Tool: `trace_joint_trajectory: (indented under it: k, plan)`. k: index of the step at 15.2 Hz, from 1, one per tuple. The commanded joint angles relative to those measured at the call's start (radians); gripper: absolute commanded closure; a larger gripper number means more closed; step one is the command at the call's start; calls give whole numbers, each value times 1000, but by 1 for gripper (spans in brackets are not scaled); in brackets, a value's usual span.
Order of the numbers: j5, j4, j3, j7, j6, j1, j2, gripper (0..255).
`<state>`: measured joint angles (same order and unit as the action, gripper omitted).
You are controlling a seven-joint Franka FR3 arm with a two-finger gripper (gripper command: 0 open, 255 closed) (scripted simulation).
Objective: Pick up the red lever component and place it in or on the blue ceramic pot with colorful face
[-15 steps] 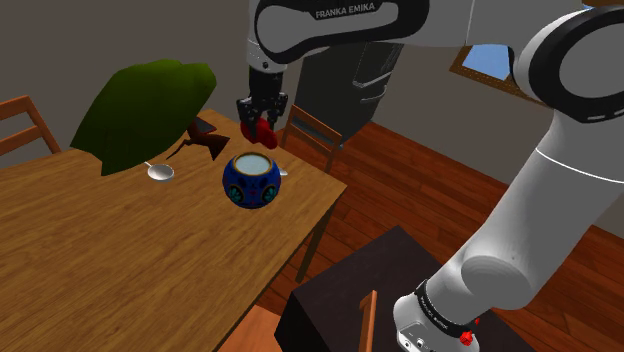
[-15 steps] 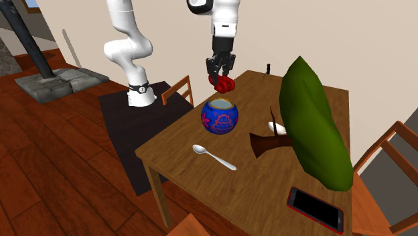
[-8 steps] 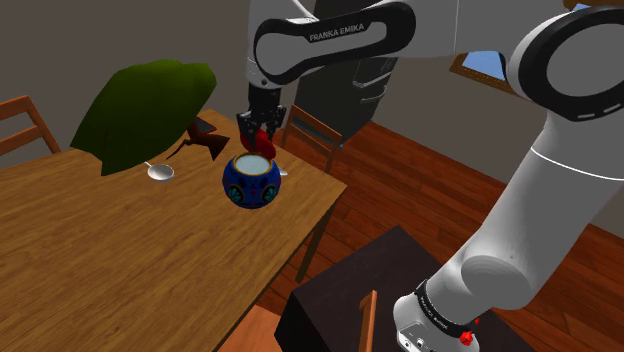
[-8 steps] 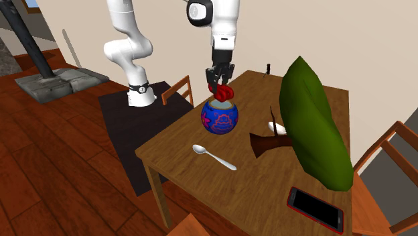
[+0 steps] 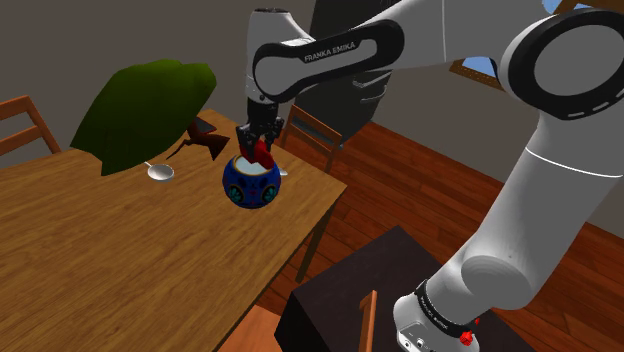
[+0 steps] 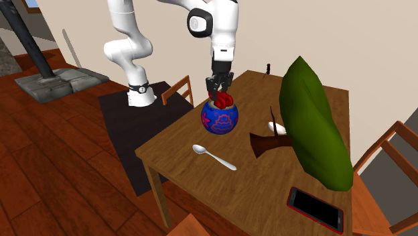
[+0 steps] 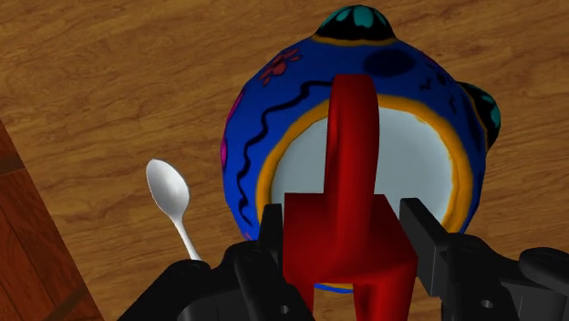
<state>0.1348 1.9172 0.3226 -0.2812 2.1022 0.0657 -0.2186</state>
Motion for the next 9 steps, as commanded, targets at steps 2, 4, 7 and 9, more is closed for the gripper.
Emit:
trace_joint_trajectory:
  k: [2, 4, 7, 9]
  plan:
    - [1, 1, 0, -1, 3, 1, -2, 255]
    - [1, 1, 0, -1, 3, 1, -2, 255]
    - [1, 1, 0, -1, 3, 1, -2, 0]
    - [1, 1, 0, -1, 3, 1, -2, 0]
